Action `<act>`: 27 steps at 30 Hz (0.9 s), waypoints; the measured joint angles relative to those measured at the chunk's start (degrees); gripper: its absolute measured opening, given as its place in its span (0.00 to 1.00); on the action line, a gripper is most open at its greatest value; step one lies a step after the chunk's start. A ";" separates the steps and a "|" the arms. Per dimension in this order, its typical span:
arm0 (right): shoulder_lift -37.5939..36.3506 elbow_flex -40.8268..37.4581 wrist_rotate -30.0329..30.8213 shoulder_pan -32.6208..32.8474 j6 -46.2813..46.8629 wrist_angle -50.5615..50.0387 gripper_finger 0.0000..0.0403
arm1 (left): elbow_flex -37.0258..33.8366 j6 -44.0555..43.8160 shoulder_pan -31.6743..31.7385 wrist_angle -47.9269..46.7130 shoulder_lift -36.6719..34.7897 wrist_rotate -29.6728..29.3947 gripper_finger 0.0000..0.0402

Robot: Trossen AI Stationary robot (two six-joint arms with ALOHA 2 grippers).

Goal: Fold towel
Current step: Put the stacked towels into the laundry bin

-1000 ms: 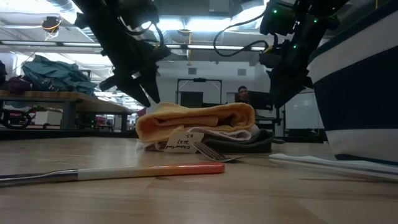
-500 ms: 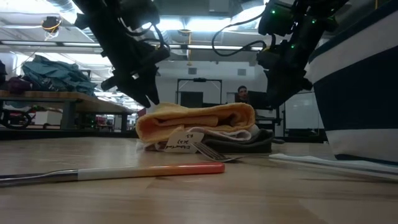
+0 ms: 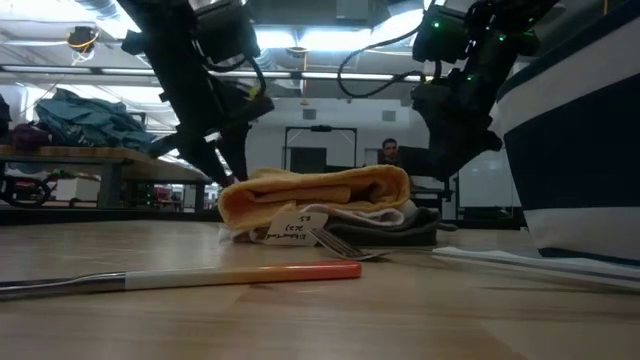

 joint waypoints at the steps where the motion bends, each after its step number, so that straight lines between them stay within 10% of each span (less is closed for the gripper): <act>1: 0.41 0.00 -0.01 0.00 0.00 0.65 0.39 | 0.00 -2.37 0.00 -0.64 0.00 0.26 0.31; 10: 7.55 0.00 0.44 0.00 0.00 5.12 0.34 | 0.00 -6.62 -1.32 -4.41 -0.04 9.45 0.31; 27: 12.51 0.00 1.40 0.00 -0.61 10.11 0.30 | 0.00 -0.80 -3.85 -7.59 -0.04 8.78 0.31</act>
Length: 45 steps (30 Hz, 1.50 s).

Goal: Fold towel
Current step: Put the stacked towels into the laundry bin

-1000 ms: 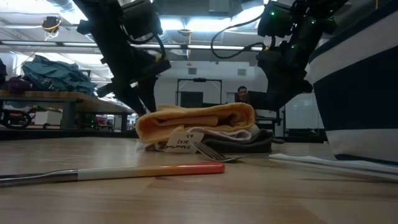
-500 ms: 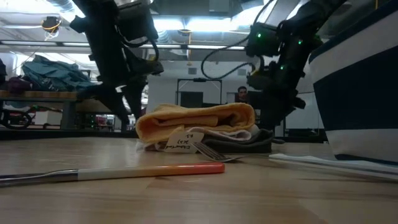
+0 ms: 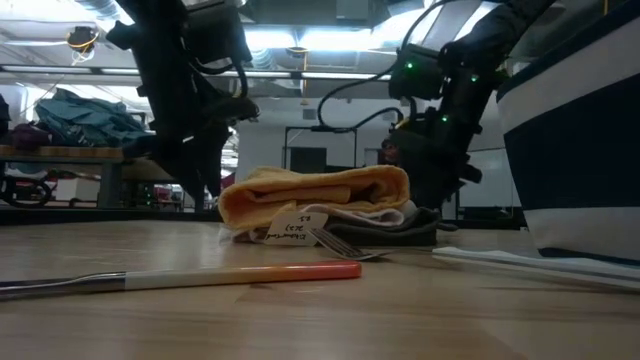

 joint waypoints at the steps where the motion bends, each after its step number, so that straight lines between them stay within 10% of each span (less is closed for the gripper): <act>1: 0.00 0.00 0.01 0.00 -0.01 0.86 0.30 | 0.00 0.56 0.15 0.18 0.00 -0.45 0.31; 27: -0.02 0.20 2.60 0.04 0.45 5.73 0.30 | 0.00 16.09 0.75 0.18 0.00 -4.97 0.31; 45: 8.18 0.52 1.01 0.04 9.75 6.00 0.30 | 0.10 0.61 0.29 5.25 10.36 -3.75 0.31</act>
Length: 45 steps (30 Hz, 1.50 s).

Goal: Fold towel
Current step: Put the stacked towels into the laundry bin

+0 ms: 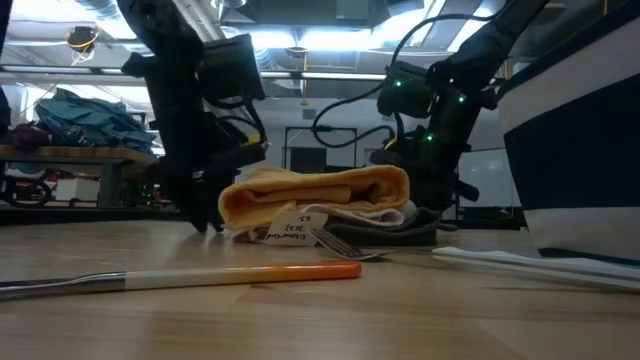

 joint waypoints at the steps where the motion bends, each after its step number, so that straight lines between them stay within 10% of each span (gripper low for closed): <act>1: 0.16 0.00 -0.05 0.00 0.02 0.04 0.30 | -0.05 -0.01 0.00 2.14 1.19 0.32 0.31; 45: 2.10 -0.47 -21.99 2.87 7.19 13.38 0.30 | -0.14 -10.31 -2.34 45.00 13.24 6.94 0.31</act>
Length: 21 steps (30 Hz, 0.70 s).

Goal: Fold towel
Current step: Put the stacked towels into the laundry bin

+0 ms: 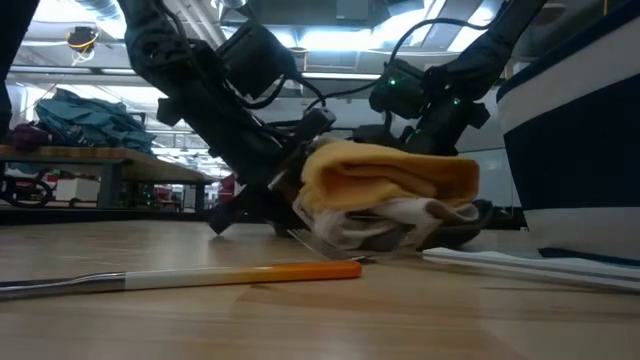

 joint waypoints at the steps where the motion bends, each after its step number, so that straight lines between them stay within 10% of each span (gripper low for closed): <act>1: 0.22 0.09 0.24 0.42 0.00 0.08 0.30 | 0.09 0.00 -0.02 0.90 0.28 0.01 0.31; 21: 1.05 0.06 -2.44 1.11 0.42 6.41 0.05 | 1.00 6.73 -0.07 5.55 0.72 -1.54 0.31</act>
